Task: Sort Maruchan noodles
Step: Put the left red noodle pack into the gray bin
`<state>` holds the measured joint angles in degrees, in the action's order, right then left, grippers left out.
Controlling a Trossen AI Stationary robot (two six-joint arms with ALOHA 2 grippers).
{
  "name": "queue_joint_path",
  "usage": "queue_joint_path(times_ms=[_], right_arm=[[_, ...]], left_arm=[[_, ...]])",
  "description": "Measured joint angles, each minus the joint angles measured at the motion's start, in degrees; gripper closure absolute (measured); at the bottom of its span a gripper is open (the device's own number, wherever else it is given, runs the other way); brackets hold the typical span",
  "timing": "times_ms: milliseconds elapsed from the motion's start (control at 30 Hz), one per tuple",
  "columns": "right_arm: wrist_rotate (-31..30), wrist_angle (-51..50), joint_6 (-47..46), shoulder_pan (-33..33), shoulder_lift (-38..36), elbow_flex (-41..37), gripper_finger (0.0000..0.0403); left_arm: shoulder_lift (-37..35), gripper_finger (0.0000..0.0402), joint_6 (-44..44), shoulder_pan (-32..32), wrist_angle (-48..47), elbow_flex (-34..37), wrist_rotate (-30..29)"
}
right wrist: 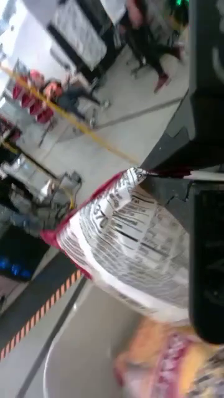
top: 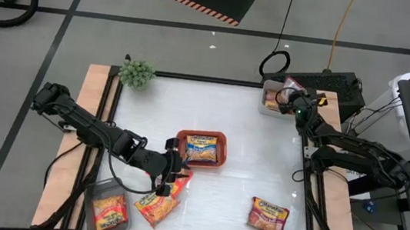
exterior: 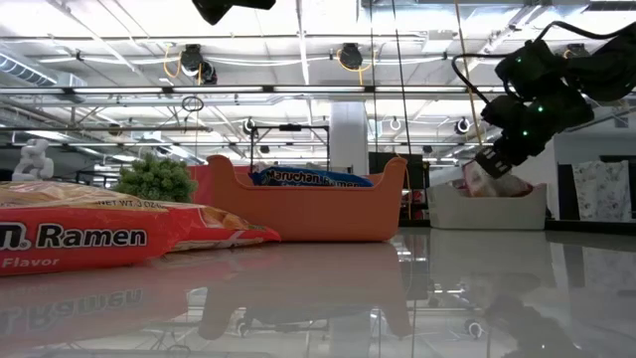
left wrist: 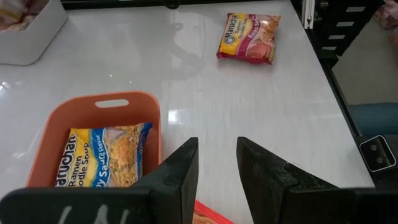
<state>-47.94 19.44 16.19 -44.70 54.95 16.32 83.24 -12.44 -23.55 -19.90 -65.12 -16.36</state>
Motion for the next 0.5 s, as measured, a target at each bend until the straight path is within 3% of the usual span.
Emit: queue_joint_path(times_ms=[400, 500], right_arm=[[0.36, -0.02, -0.05, 4.8, -3.51, 0.0, 0.0336], [3.5, 0.01, 1.44, 6.34, -4.53, 0.0, 0.033]], left_arm=[[0.0, 0.0286, -1.24, -0.95, -0.07, 0.0, 0.0], [0.01, 0.0286, -1.33, -1.03, -0.07, 0.0, 0.0]])
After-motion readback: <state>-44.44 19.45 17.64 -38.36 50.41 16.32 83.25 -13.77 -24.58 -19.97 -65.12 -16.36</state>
